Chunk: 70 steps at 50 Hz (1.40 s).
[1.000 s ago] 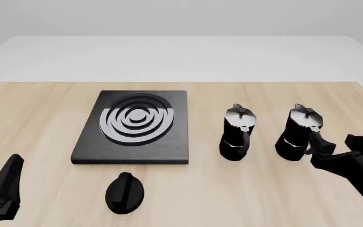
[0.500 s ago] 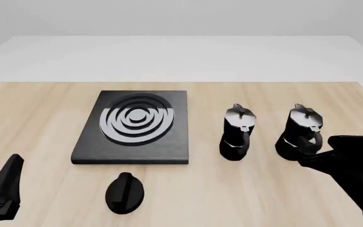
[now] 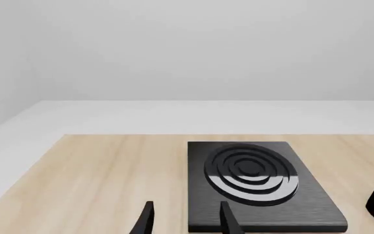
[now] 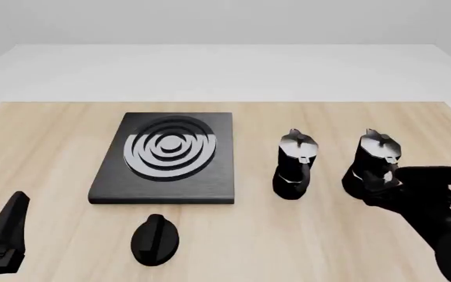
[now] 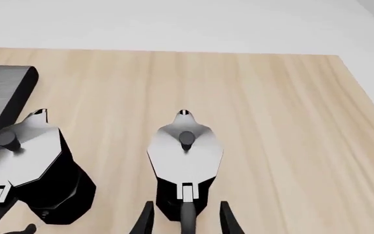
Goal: Put the right moka pot on the stove.
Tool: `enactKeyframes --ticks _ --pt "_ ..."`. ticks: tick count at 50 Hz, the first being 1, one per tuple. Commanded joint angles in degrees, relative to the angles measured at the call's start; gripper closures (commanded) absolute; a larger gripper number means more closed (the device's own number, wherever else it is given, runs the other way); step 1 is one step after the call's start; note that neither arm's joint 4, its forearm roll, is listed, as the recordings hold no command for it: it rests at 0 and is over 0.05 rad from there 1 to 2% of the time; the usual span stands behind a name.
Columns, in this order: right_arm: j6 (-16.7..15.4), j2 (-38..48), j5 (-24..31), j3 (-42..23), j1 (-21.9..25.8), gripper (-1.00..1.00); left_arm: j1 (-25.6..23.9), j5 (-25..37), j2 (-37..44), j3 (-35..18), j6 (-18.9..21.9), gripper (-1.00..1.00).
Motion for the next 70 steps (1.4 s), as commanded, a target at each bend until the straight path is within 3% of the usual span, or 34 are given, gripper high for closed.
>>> enactKeyframes --ticks 1,8,9,18,21,23,37,48,57,70 --pt "-0.62 2.54 -1.23 -1.0 -0.04 -1.0 0.0 0.0 0.02 0.0 -0.01 -1.0" --pt "-0.38 -0.57 0.63 -0.54 0.81 -1.0 -0.01 0.0 0.0 0.0 0.0 -1.0" --pt "-0.55 -0.96 0.81 -0.43 0.83 1.0 0.01 0.0 -0.01 0.0 0.01 -1.0" --pt "-0.93 -4.54 2.42 0.53 0.6 1.0 -0.01 0.0 0.0 0.0 0.0 -1.0" --pt "-1.06 -6.6 3.98 0.49 0.53 1.0 0.01 0.0 0.0 0.0 0.0 -1.0" --pt "-2.78 -8.65 5.23 0.47 0.37 1.0 0.0 0.0 0.0 0.0 0.0 -1.0" --pt "-3.68 -17.04 12.94 -1.85 1.3 1.0 0.0 0.0 -0.01 0.0 0.0 -1.0" --pt "-4.6 -20.26 15.86 -3.03 1.97 1.0 -0.01 0.0 0.0 0.0 -0.01 -1.0" --pt "-4.81 -28.16 24.84 -7.03 3.74 1.0 0.0 0.0 0.01 0.0 0.0 -1.0" --pt "-4.73 -32.08 31.99 -13.42 6.46 1.0 0.0 0.0 0.0 0.0 0.0 -1.0"
